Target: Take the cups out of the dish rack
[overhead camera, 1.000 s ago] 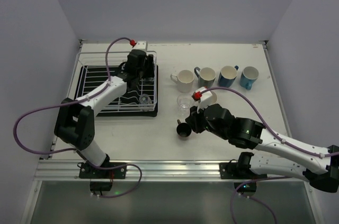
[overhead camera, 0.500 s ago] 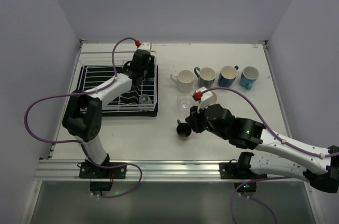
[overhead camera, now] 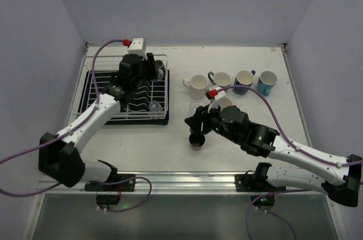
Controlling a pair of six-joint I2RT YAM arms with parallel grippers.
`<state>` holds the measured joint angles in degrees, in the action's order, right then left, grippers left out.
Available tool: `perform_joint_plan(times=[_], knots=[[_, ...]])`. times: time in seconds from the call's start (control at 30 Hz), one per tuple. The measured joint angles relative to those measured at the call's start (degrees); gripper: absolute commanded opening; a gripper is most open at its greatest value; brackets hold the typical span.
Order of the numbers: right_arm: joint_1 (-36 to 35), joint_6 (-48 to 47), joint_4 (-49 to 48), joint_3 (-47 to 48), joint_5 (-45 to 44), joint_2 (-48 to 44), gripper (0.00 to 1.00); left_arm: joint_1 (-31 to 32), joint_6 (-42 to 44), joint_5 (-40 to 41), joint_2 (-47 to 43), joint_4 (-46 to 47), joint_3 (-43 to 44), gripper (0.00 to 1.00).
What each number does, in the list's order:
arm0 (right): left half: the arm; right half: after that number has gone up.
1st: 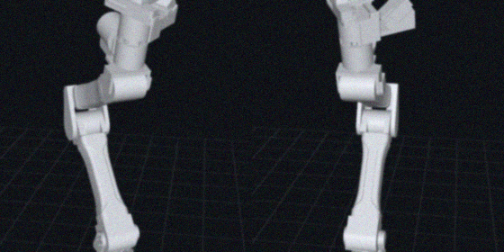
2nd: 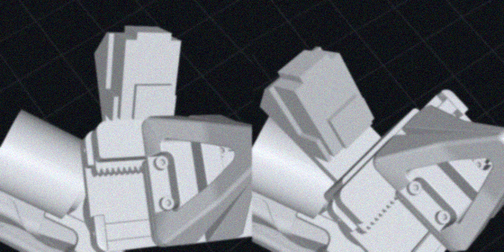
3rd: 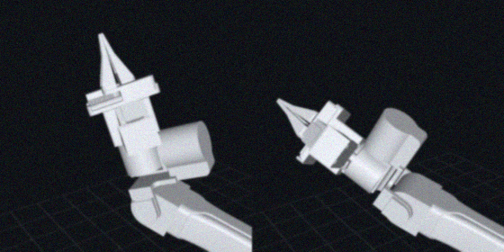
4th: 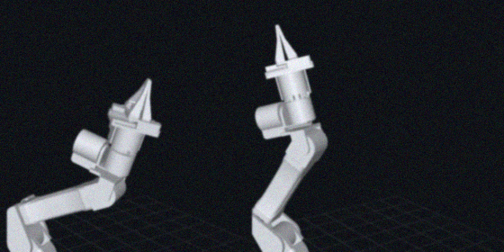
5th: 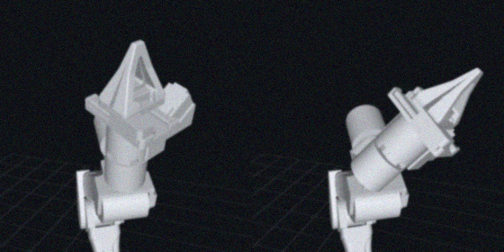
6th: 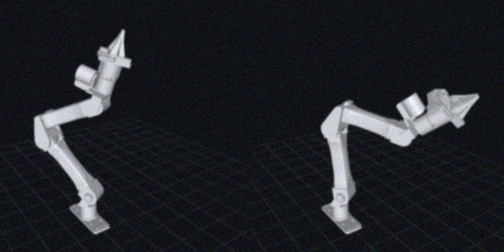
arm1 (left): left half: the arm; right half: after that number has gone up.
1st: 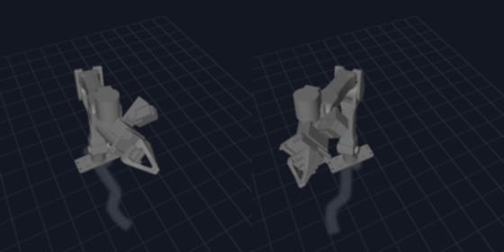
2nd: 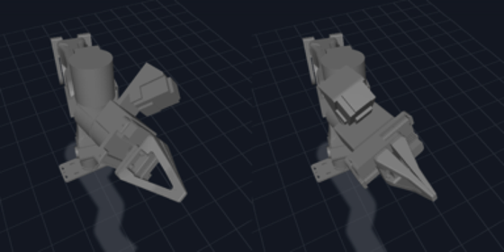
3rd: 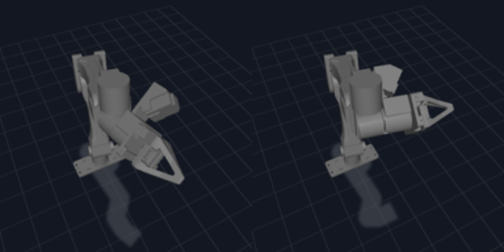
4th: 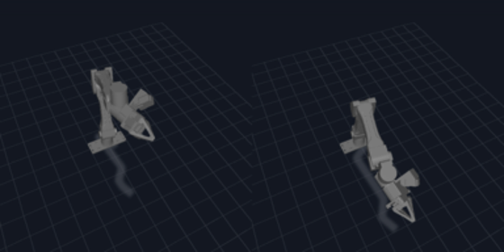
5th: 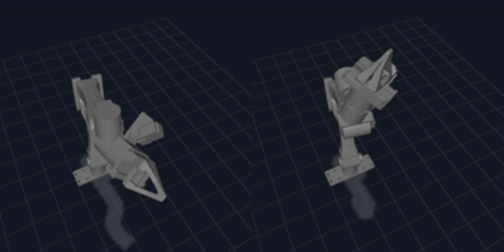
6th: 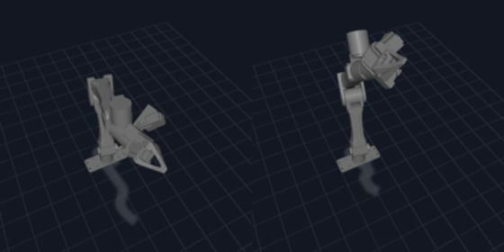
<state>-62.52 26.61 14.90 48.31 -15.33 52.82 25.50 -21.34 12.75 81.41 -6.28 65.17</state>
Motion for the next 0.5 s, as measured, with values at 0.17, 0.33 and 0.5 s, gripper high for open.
perform_joint_plan(times=[0.17,0.33,0.5], knots=[[2.7,1.6,-12.9,-0.9,7.3,4.0,0.58,0.0,-4.2,-6.1,-14.3,3.7,-5.6,0.01],[7.2,3.5,-22.8,-1.2,15.3,7.0,0.58,-0.2,-9.9,-15.0,-23.2,6.7,-12.9,0.00],[14.1,6.2,-29.9,-1.7,22.8,8.6,0.60,-0.4,-17.4,-23.1,-29.6,10.7,-20.8,0.00]])
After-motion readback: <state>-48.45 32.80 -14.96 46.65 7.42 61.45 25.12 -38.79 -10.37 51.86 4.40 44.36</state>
